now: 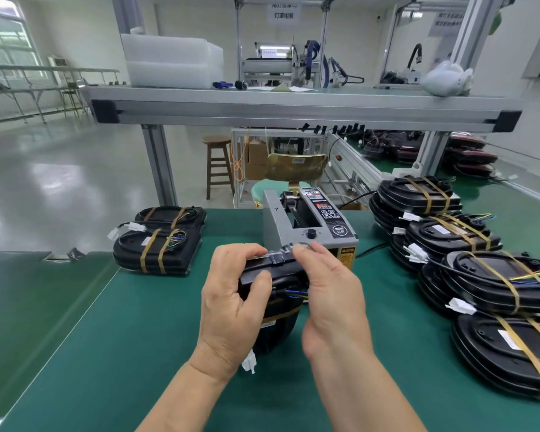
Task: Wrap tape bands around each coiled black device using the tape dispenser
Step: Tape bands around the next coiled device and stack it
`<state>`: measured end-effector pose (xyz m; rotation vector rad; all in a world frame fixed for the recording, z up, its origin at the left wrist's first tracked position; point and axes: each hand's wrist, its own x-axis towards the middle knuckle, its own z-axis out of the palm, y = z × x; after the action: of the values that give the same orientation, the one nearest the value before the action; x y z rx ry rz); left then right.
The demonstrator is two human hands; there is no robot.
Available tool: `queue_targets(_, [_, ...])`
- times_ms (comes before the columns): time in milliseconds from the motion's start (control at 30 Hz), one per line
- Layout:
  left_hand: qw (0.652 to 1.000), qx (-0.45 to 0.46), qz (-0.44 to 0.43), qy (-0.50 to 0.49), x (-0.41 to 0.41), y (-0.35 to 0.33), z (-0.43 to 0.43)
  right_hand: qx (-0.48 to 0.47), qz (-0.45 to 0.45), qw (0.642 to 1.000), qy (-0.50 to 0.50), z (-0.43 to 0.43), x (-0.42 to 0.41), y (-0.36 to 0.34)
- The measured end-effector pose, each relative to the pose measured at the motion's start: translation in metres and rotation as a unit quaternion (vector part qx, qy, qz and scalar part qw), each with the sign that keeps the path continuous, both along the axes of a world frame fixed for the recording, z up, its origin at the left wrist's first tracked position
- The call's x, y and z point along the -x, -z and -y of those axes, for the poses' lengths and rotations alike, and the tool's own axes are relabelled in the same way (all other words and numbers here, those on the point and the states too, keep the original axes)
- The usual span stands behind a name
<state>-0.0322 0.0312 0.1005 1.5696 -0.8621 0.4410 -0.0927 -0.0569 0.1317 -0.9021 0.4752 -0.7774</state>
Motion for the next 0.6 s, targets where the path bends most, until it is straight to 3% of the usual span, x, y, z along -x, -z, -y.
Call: queue_targets(600, [1.000, -0.013, 0.003, -0.002, 0.005, -0.002, -0.001, 0.033, -0.025, 0.997, 0.065, -0.015, -0.012, 0.021])
